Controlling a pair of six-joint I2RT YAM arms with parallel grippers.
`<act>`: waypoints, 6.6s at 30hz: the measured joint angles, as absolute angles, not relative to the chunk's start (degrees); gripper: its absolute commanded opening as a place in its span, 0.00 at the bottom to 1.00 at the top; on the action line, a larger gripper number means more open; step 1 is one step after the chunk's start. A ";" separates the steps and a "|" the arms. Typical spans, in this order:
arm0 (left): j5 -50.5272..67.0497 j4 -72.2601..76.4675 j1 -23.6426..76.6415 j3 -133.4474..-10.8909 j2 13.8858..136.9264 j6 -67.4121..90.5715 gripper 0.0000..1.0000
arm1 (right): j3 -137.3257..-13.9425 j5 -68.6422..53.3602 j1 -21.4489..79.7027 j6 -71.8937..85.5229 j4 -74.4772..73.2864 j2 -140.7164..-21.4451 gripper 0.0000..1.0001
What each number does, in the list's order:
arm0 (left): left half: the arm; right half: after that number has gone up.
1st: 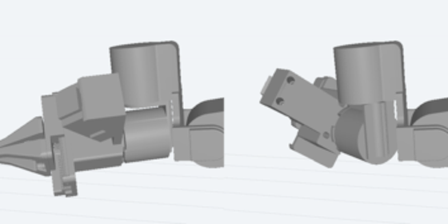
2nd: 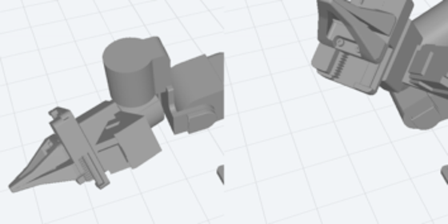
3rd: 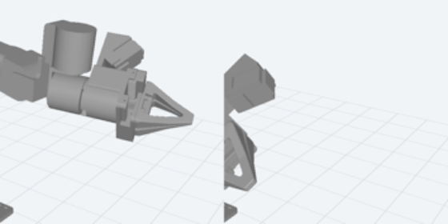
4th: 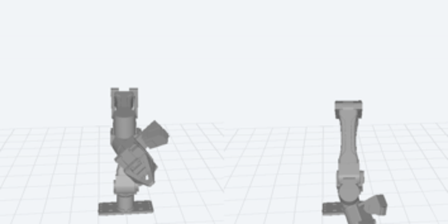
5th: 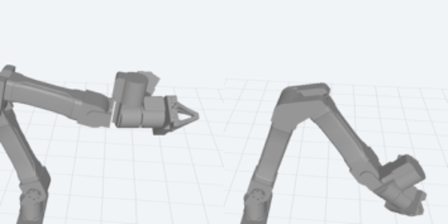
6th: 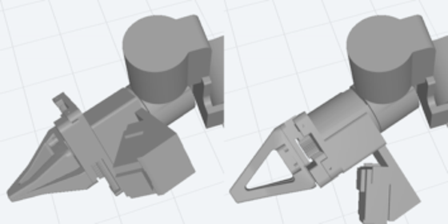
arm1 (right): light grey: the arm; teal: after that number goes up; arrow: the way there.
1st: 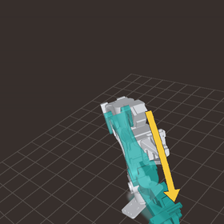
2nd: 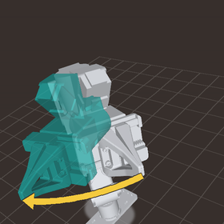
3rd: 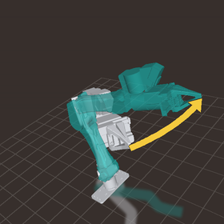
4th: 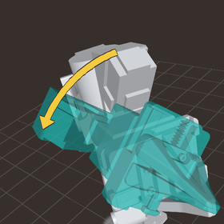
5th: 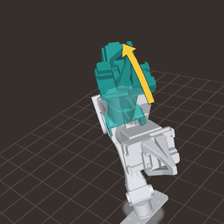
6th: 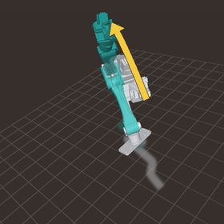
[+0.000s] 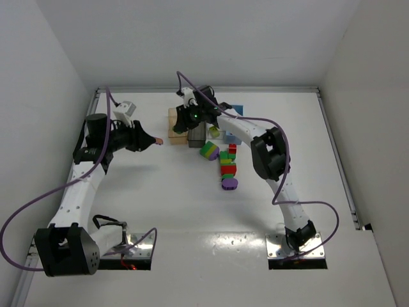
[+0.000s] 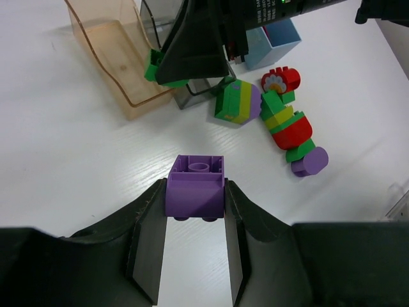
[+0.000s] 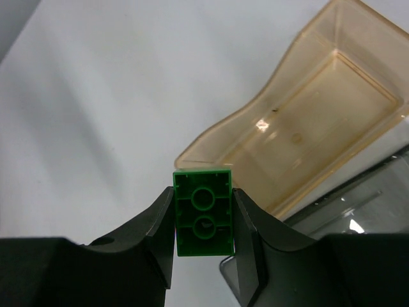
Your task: Sort the legos into containers by color
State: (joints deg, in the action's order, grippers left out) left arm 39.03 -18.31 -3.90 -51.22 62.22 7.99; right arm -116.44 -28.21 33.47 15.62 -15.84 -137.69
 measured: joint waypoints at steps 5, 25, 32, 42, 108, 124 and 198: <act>38.61 -18.13 -4.29 -51.22 62.24 8.12 0.10 | -116.71 -24.36 33.54 13.32 -16.80 -138.02 0.66; 35.18 -9.43 1.08 -53.52 75.09 12.03 0.12 | -97.97 -13.78 30.30 8.93 -11.70 -118.37 0.74; 30.44 -7.55 8.60 -66.30 89.89 12.60 0.20 | -82.39 -8.08 19.38 3.33 -10.96 -97.17 0.74; 23.46 -7.53 15.88 -83.83 107.28 11.11 0.21 | -68.95 -12.82 9.72 -4.10 -24.23 -87.37 0.74; 31.86 -65.60 32.08 -111.24 127.68 -86.63 0.98 | -60.84 -22.50 -0.21 -15.20 -35.66 -81.25 0.88; 29.08 -61.84 32.64 -113.99 131.50 -86.00 1.00 | -60.82 -23.57 -2.83 -15.20 -36.05 -81.28 0.88; 11.90 -10.41 42.52 -61.25 81.38 -20.60 0.42 | -63.11 -66.37 10.46 22.92 -16.32 -94.65 0.87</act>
